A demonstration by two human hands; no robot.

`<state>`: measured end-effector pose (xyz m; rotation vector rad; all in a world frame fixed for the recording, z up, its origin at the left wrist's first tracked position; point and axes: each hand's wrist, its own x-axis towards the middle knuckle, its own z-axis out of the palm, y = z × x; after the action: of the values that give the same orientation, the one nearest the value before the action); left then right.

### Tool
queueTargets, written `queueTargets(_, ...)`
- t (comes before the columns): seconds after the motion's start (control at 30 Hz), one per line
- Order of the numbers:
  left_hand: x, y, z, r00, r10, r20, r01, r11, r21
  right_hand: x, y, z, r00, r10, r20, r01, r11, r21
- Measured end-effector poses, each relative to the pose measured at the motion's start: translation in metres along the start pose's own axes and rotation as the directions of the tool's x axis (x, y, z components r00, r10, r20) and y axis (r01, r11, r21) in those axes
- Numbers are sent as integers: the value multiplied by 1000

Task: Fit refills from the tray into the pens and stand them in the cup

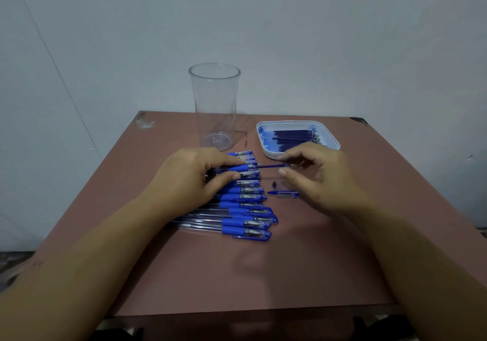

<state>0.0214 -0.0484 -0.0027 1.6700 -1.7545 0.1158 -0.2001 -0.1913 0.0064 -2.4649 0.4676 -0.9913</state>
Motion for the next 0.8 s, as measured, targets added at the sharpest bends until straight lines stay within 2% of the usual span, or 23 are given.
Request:
queueTargets(0.2, 3, 1, 3, 1000, 16, 21, -16, 1000, 3, 8, -2, 14, 997, -46, 61, 42, 998, 56)
queueTargets(0.33, 3, -4, 1, 1000, 4, 18, -4, 1000, 11, 5, 6, 5, 999, -28, 23, 28, 1000, 6)
queueTargets(0.53, 5, 1, 4, 998, 53, 19, -54, 998, 17, 9, 1, 11, 989, -136, 49, 140, 986, -86)
queueTargets(0.8, 4, -8, -1, 999, -35, -20, 35, 999, -2, 4, 13, -6, 998, -30, 58, 37, 991, -126)
